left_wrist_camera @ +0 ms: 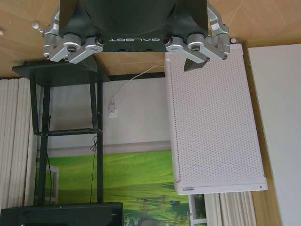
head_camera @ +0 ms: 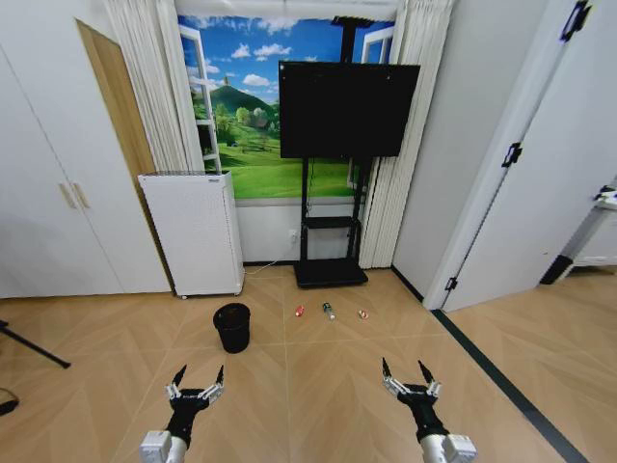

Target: Pick up the trash bin and place the garbage on the floor into it.

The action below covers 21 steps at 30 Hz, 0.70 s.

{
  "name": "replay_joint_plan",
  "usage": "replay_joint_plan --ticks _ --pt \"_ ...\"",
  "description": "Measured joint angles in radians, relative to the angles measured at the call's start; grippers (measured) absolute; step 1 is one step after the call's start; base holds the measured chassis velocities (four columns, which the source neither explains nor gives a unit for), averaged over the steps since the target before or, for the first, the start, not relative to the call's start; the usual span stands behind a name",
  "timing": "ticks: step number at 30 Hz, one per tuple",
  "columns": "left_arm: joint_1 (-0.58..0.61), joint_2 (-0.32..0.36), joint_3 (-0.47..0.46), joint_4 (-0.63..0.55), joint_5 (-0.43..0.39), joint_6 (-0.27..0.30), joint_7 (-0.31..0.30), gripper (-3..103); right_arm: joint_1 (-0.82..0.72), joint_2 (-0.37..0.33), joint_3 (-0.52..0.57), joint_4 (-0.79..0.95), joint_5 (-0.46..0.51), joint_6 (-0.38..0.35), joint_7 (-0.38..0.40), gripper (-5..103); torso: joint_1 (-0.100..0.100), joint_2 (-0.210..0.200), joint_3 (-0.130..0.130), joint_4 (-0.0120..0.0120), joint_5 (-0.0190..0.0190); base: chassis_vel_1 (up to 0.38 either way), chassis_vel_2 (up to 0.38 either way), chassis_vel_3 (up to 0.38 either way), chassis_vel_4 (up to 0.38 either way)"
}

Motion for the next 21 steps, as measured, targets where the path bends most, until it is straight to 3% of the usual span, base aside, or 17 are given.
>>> replay_joint_plan --ticks 21 --pt "0.007 -0.009 -0.012 -0.008 -0.009 -0.005 0.000 100 0.005 0.005 0.000 -0.012 0.001 0.002 0.009 100 0.000 0.000 0.000 -0.0002 0.0005 -0.335 0.344 0.340 -0.348"
